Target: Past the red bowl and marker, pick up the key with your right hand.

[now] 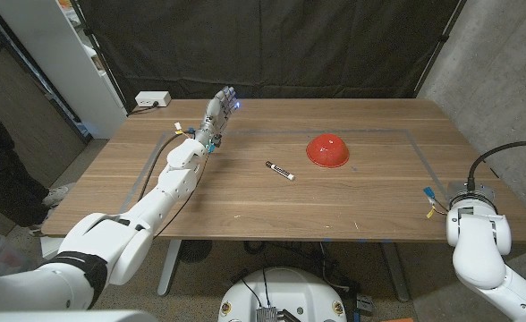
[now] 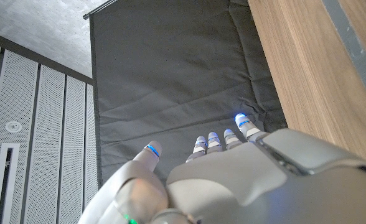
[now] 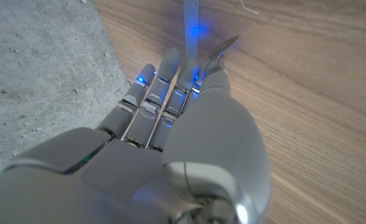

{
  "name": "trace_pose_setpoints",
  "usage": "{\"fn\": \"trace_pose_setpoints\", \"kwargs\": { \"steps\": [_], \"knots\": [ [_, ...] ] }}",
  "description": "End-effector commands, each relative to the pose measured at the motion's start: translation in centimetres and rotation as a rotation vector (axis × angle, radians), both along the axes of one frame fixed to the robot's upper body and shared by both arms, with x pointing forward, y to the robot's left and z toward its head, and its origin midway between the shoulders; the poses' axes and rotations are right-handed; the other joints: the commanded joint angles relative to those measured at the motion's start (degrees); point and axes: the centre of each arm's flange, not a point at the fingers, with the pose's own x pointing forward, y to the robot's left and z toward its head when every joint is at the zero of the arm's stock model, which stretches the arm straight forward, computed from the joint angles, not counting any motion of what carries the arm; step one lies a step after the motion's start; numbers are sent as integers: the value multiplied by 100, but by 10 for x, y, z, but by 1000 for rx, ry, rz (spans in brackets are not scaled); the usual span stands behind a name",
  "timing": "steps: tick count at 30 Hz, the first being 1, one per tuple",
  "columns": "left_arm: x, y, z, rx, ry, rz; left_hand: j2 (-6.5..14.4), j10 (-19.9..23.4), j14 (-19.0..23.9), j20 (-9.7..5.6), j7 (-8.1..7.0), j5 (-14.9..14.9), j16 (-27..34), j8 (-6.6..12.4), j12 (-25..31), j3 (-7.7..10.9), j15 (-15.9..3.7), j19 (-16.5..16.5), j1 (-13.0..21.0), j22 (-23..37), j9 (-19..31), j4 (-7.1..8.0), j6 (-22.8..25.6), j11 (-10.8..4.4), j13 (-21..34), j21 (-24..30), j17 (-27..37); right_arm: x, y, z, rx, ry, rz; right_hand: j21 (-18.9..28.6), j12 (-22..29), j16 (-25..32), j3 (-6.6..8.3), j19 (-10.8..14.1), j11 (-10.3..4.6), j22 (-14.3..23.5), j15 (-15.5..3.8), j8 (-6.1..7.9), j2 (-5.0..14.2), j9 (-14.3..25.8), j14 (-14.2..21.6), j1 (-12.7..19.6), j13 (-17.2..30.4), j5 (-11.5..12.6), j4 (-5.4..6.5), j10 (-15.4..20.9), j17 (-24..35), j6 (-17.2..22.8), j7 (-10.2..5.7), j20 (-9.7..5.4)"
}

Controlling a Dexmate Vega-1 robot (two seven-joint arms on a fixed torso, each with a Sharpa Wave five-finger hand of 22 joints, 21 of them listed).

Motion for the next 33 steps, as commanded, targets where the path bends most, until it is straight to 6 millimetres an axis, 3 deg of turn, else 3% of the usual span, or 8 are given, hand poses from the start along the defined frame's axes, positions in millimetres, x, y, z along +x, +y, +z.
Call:
{"fn": "trace_pose_setpoints", "kwargs": {
  "steps": [1, 33],
  "knots": [
    [-3, -1, -2, 1, -3, -9, 303, -15, 21, 0, 2, 48, 11, 1, 18, -13, -1, 26, 74, -5, 20, -24, -15, -6, 24, -10, 10, -4, 2, 7, -17, -42, 11, 36, 53, -9, -20, -20, 0, 4, -471, -29, 95, -19, 47, 58, 28, -12, 27, 17, 39, 219, -124, -184],
    [-19, 4, -10, -15, -22, -2, 331, -9, 18, -2, 7, 58, 8, 1, 18, -16, -1, 34, 90, -5, 20, -23, -16, 7, 24, -36, 10, -14, 4, 20, -57, -119, 29, 96, 60, -6, -53, -109, -1, -6, -468, -78, 113, 21, 40, 83, 121, -72, 80, 3, 241, 226, -128, -253]
  ]
}}
